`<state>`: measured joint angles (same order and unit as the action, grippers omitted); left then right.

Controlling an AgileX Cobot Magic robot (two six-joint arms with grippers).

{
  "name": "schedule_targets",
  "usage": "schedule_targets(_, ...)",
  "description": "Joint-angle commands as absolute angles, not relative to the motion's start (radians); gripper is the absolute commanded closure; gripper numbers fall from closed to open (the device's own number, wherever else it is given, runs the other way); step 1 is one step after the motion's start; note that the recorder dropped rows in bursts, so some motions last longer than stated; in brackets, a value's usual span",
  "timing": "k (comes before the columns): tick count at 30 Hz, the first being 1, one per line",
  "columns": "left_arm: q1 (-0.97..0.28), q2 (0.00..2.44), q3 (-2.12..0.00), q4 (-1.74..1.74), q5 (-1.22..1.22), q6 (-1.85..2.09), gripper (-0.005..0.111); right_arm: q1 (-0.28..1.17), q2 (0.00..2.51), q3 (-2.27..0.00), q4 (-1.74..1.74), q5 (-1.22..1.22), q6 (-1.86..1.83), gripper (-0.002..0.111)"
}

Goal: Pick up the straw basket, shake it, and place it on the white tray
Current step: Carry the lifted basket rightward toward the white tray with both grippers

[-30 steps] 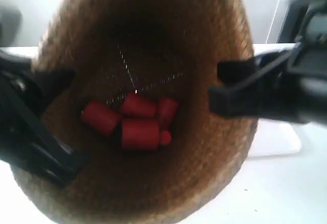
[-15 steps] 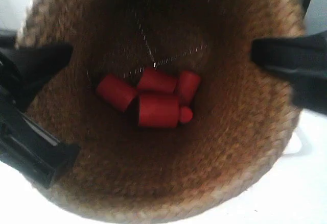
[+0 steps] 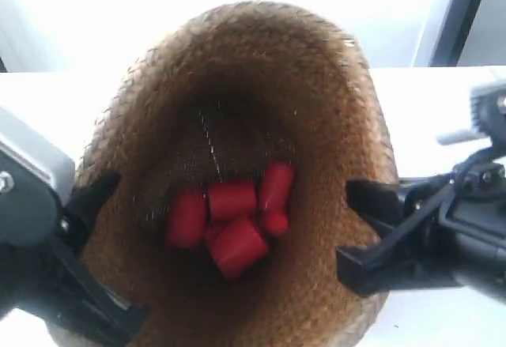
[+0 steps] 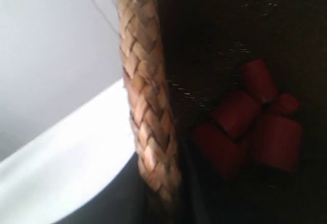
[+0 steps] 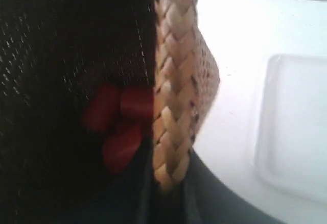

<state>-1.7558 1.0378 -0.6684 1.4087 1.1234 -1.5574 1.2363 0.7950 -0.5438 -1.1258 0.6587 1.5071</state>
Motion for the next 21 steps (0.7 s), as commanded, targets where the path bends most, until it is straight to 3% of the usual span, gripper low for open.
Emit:
schedule_targets(1, -1.817, 1.013, -0.948, 1.422, 1.221, -1.187, 0.107, 1.237, 0.727, -0.821, -0.927, 0.635, 1.042, 0.108)
schedule_targets(4, -1.836, 1.029, -0.917, 1.386, 1.221, -1.259, 0.107, 1.237, 0.736, -0.766, -0.926, 0.689, 1.099, 0.108)
schedule_targets(9, -1.744, 1.047, -0.666, 1.475, 1.221, -1.54, 0.107, 1.237, 0.805, -0.532, -1.304, 0.61, 1.556, 0.108)
schedule_targets(14, -1.781, 1.0, -0.884, 1.446, 1.221, -1.284, 0.107, 1.237, 0.703, -0.753, -1.074, 0.66, 1.194, 0.108)
schedule_targets(21, -1.681, 1.001, -0.924, 1.534, 1.042, -1.351, 0.107, 1.237, 0.669, -0.795, -1.069, 0.979, 1.238, 0.108)
